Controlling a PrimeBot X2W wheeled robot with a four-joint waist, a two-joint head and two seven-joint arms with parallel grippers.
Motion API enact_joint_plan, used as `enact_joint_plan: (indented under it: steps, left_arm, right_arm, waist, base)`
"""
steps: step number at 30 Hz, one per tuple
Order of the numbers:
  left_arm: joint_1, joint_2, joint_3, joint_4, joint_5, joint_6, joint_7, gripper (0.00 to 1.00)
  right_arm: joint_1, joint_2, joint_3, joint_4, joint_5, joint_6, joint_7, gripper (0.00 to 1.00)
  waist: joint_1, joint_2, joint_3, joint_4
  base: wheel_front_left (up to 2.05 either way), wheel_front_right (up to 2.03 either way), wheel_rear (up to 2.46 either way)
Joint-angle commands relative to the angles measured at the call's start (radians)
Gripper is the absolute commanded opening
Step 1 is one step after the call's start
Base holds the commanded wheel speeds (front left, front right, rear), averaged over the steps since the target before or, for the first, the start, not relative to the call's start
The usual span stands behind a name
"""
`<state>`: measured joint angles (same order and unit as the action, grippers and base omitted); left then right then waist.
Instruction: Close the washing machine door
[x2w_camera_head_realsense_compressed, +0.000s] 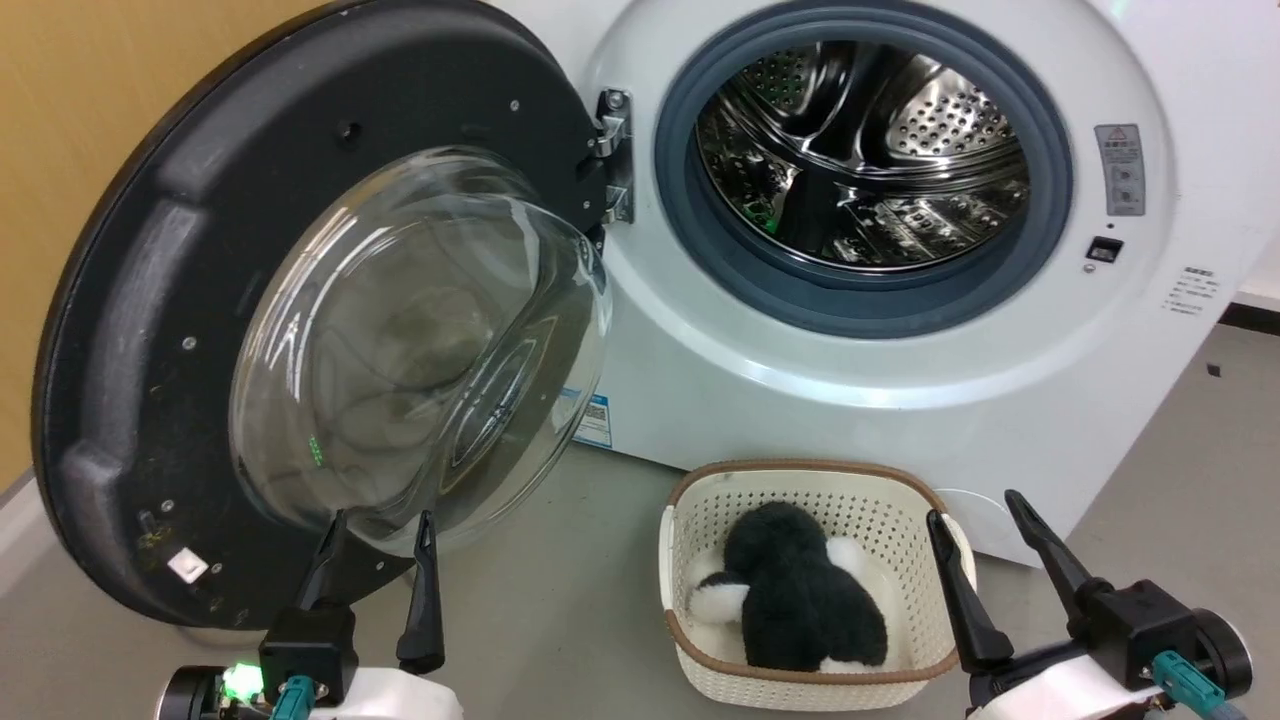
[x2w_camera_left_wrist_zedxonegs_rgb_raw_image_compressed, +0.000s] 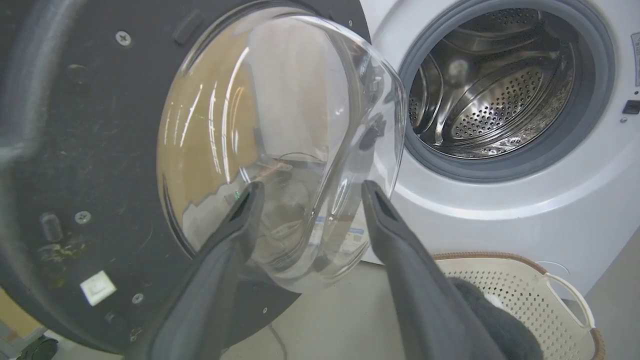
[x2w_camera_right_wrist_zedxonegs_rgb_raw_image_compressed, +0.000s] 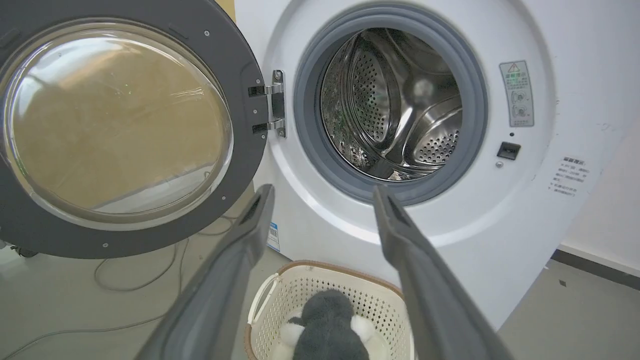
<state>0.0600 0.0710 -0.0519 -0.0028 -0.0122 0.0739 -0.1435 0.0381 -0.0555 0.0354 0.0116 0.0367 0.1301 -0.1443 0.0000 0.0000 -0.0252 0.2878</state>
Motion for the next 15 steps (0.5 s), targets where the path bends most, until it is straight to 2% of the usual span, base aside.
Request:
enact_joint_plan:
  steps: [1,15]
  left_arm:
    - [0.013,0.003,-0.002,-0.005,-0.007,0.009,-0.012,1.0]
    - [0.027,0.003,-0.006,-0.017,-0.016,0.034,-0.04,1.0]
  right_arm:
    - [-0.001,0.003,0.003,0.003,0.011,0.0,-0.012,1.0]
    - [-0.013,0.004,0.022,0.014,0.013,0.0,-0.039,1.0]
  waist:
    - [0.0,0.0,0.001,0.01]
    - [0.0,0.0,0.005,0.067]
  base:
    - [0.0,0.0,0.0]
    - [0.0,0.0,0.0]
